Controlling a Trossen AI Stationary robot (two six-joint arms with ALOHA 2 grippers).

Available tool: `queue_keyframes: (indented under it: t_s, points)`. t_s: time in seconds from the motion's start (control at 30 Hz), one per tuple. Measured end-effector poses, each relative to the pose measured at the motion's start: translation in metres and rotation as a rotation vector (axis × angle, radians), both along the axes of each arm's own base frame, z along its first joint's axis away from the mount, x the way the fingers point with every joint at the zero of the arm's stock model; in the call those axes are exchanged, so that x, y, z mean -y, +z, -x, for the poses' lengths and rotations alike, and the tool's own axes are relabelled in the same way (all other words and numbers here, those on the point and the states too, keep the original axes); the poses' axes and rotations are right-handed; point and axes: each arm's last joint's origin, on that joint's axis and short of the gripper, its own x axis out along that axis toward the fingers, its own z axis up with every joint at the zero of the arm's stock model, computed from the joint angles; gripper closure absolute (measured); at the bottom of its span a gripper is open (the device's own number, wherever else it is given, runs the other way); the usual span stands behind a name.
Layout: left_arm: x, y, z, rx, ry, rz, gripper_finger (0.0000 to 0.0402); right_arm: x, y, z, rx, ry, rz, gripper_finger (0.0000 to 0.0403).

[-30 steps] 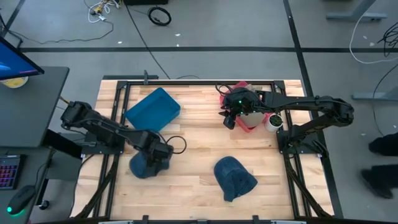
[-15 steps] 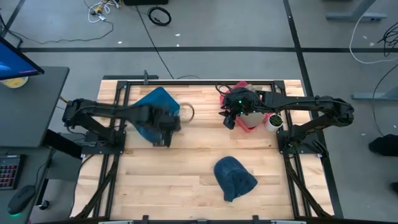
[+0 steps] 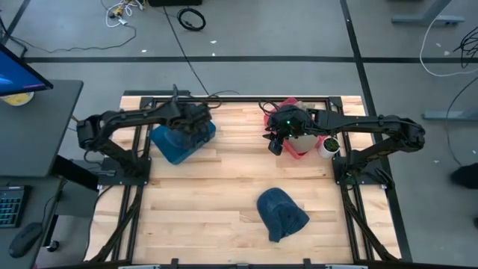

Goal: Pick & Place hat
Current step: Put the left blue cap into the blue bin

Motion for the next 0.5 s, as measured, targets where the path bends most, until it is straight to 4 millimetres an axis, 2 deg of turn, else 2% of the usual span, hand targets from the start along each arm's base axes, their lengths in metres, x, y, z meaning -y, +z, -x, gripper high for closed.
queue_keyframes:
  t_s: [0.13, 0.27, 0.5]
  points:
    - [-0.011, -0.026, 0.009, 0.005, 0.0, -0.012, 0.0395, 0.0, 0.0, 0.0, 0.0, 0.0, 0.0, 0.0259]
    - [-0.013, -0.046, 0.014, 0.031, 0.01, -0.027, 0.0394, 0.0, 0.0, 0.0, 0.0, 0.0, 0.0, 0.0259]
    - [-0.009, -0.058, 0.02, 0.023, 0.045, -0.011, 0.0373, 0.0, 0.0, 0.0, -0.002, 0.001, 0.0, 0.0259]
